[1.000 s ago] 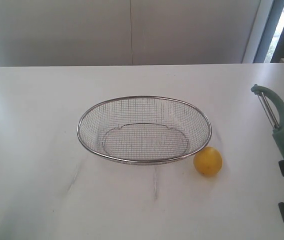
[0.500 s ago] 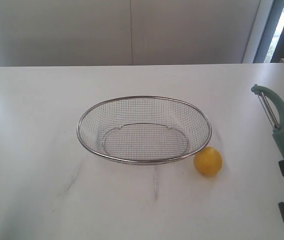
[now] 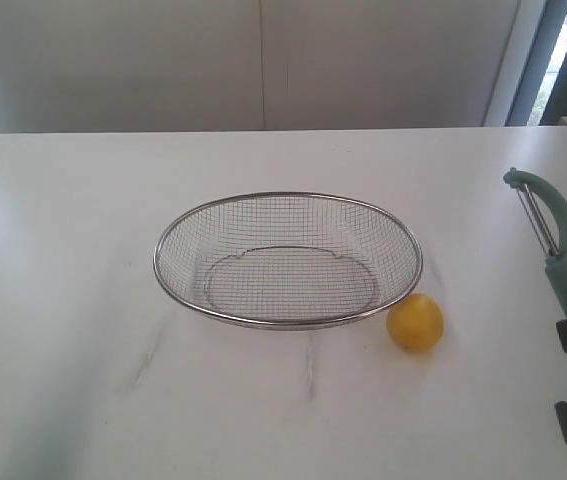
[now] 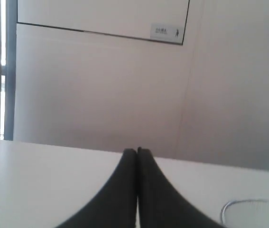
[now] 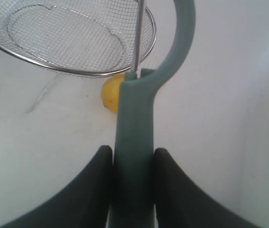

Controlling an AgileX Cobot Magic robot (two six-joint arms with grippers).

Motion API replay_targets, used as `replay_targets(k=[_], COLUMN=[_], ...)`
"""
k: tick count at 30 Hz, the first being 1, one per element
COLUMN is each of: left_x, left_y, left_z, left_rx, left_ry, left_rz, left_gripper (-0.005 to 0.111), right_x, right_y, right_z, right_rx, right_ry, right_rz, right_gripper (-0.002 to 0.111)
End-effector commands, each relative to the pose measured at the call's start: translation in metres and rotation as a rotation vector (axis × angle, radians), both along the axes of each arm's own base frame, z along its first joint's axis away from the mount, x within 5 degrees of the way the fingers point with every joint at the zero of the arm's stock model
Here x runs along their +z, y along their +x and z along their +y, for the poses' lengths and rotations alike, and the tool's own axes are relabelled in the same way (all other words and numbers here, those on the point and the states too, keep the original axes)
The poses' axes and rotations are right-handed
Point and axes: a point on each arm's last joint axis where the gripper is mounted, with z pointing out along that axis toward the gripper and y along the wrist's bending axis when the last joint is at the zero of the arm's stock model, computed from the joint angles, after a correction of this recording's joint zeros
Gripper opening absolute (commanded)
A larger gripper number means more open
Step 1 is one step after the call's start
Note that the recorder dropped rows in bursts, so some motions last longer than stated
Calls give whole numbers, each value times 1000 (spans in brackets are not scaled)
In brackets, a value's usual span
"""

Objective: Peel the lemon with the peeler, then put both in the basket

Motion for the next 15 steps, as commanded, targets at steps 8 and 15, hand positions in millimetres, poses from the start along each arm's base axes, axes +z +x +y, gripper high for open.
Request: replay_targets(k=[8, 15], left_x=[22, 56], left_y=[-8, -22], left_z=[4, 9], left_rx=[-49, -46], left_ry=[-272, -314], left_rz=[-252, -473], left_gripper=[0, 0], right_x=[2, 2], right_y=[1, 0], right_z=[-1, -1], right_rx=[1, -2], right_ry=[9, 13], right_rz=[-24, -21], right_gripper=[0, 0])
